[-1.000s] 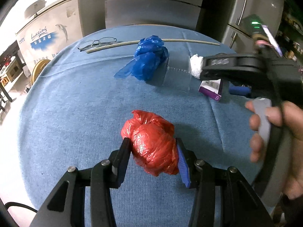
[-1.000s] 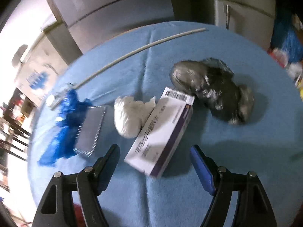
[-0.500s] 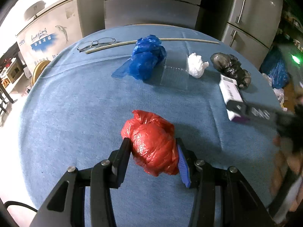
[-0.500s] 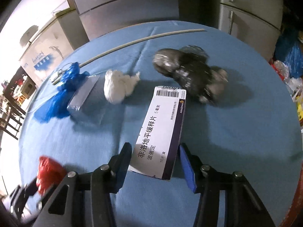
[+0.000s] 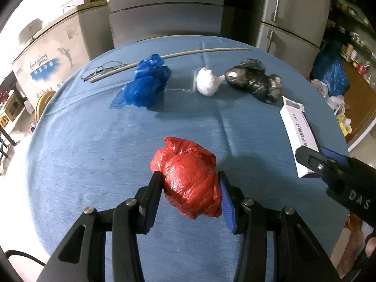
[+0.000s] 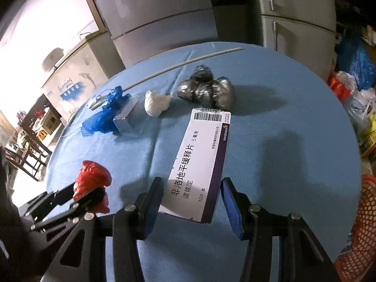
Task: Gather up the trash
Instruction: 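Drop the white-purple box into the basket with the right tool while the left carries the red bag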
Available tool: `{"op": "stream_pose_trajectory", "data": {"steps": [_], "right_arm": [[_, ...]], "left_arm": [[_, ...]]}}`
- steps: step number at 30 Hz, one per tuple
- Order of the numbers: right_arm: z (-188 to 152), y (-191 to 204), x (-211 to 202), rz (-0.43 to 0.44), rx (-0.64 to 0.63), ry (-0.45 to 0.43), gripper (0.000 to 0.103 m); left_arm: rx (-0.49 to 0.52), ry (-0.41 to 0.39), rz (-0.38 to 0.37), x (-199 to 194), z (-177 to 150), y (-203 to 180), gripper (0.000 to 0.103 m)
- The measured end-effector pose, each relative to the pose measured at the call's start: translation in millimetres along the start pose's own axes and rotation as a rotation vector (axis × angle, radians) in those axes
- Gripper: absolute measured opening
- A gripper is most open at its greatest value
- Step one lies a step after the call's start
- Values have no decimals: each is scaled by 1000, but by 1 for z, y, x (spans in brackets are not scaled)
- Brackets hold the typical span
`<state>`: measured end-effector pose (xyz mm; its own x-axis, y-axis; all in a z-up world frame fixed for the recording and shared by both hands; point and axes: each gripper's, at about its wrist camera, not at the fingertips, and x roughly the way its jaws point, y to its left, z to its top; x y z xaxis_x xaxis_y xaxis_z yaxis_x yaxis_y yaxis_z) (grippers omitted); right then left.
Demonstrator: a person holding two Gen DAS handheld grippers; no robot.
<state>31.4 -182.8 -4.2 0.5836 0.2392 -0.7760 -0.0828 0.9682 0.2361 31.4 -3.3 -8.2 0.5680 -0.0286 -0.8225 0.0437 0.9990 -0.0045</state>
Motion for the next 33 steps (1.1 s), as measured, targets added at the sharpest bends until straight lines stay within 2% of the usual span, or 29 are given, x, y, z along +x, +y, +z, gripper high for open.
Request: {"op": "stream_pose_trajectory", "data": {"steps": [8, 16, 33], "right_arm": [[-12, -35, -24, -15, 66, -26, 54], [-24, -52, -43, -33, 89, -68, 54], [-52, -122, -80, -107, 240, -115, 54]], "left_arm": [[23, -2, -3, -5, 2, -14, 48], [60, -13, -3, -9, 8, -34, 48], [165, -8, -56, -7, 7, -89, 48]]}}
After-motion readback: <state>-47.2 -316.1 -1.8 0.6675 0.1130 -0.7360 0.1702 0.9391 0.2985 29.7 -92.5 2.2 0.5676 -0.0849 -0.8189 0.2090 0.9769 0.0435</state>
